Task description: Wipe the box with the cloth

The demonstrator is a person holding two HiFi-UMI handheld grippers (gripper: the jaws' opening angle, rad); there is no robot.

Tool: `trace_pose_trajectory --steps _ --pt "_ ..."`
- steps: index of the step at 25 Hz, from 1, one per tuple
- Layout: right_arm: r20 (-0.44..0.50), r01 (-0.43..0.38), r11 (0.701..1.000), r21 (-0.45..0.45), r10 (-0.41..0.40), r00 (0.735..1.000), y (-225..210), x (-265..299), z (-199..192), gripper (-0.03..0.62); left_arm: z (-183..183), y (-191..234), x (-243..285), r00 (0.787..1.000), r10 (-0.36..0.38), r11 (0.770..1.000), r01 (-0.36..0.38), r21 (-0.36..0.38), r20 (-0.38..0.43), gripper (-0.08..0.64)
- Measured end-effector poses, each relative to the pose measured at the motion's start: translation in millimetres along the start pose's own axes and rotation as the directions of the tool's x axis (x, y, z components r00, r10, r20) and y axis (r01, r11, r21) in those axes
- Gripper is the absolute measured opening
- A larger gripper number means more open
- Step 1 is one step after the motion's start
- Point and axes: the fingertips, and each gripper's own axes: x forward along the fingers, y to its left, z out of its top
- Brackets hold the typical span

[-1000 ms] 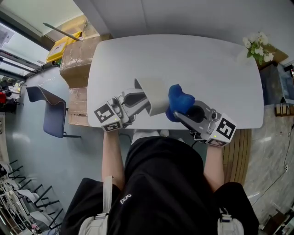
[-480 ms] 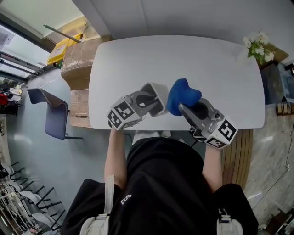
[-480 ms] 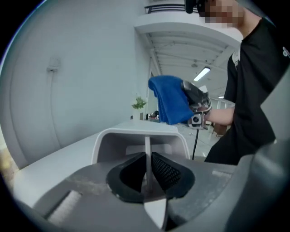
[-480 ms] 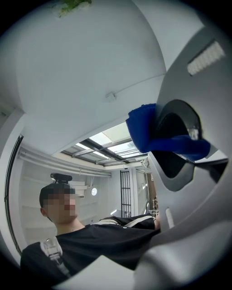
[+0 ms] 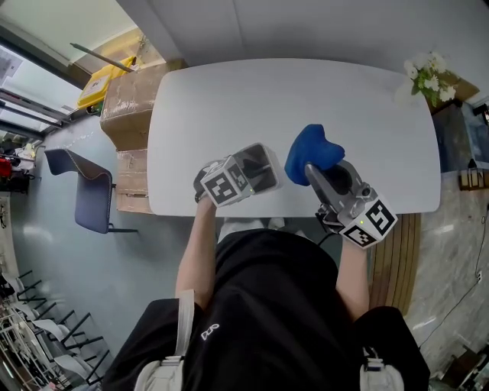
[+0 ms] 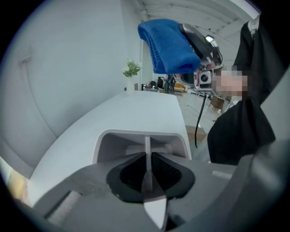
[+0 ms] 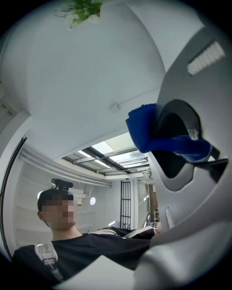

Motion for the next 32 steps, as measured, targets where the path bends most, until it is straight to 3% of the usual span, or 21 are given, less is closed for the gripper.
trace_pose_trajectory --steps 6,13,19,25,32 --pt "-0.001 0.037 0.999 -0.002 -0.037 0.999 -8.5 -1.1 -0.3 0.066 -8.6 0.0 16.6 0.991 -0.02 0.998 0.027 0.052 -0.135 0.044" --pt "0.001 0.112 0.994 -0.006 -0.112 0.994 -19.9 1.1 2.8 0.066 -20.0 -1.6 35.7 0.964 -0.03 0.994 0.058 0.097 -0.265 0.044" --pt "0.014 0.143 0.99 -0.006 -0.142 0.99 -28.5 3.1 9.6 0.066 -20.0 -3.5 50.4 0.947 -0.037 0.99 0.079 0.12 -0.32 0.044" --pt "0.038 0.223 0.975 0.003 -0.222 0.974 -42.3 3.5 21.5 0.066 -20.8 1.2 57.1 0.93 -0.026 0.986 0.084 0.142 -0.368 0.044" --pt "0.038 0.256 0.967 -0.007 -0.256 0.966 -53.6 9.5 27.0 0.064 -20.1 8.4 64.9 0.922 0.011 0.98 0.066 0.186 -0.387 0.044"
